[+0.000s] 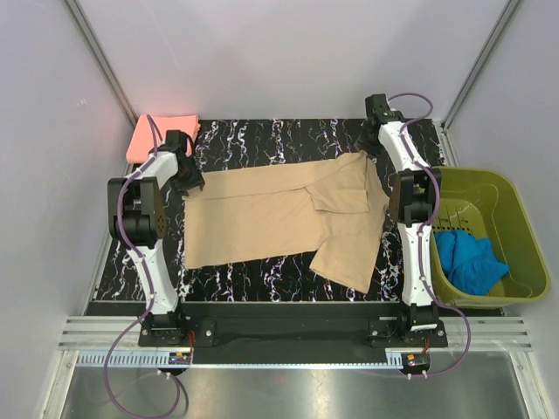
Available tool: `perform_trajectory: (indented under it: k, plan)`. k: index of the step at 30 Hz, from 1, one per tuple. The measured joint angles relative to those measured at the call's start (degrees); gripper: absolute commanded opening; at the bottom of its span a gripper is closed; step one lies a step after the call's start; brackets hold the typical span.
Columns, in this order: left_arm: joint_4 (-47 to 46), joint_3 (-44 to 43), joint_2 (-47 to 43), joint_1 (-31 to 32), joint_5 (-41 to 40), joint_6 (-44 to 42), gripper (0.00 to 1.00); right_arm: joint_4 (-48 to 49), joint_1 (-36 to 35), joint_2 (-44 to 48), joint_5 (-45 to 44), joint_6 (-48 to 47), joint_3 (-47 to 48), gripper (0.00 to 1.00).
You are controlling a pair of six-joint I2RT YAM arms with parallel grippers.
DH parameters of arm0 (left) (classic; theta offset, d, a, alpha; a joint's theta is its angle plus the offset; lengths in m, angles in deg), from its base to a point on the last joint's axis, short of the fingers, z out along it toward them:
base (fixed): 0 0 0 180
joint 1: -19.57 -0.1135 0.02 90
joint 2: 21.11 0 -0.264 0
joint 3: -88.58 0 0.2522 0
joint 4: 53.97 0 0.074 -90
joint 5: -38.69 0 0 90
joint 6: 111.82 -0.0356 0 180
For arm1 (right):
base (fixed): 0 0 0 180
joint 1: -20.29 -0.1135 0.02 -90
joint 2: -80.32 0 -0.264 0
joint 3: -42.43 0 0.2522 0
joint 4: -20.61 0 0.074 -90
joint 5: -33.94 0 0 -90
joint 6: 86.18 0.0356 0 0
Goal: Fold and stack the t-shirts
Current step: Fold the tshirt
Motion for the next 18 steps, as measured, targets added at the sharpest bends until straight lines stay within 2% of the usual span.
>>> perform_trajectory:
  k: [3,6,10,15,18]
  plan:
    - [2.1,0.0,-1.9,0.5,-1.2,0.1,0.60,-4.2,-0.4,0.0,0.5,0.0,3.1,0.62]
    - [4.6,0.0,-6.0,1.8,-2.4,0.2,0.61,-8.9,-0.6,0.3,0.4,-1.0,5.3,0.67]
    - [6.7,1.4,-14.0,3.8,-2.7,1.0,0.59,-13.1,-0.8,2.5,0.3,-2.7,4.9,0.68]
    - [8.1,10.4,-27.2,3.5,-3.2,3.4,0.52,-14.0,-2.8,13.2,1.2,-4.8,-5.9,0.68]
    - [9.0,18.2,-34.4,1.9,-3.5,5.4,0.48,-11.9,-7.6,22.8,2.6,-5.8,-16.1,0.68]
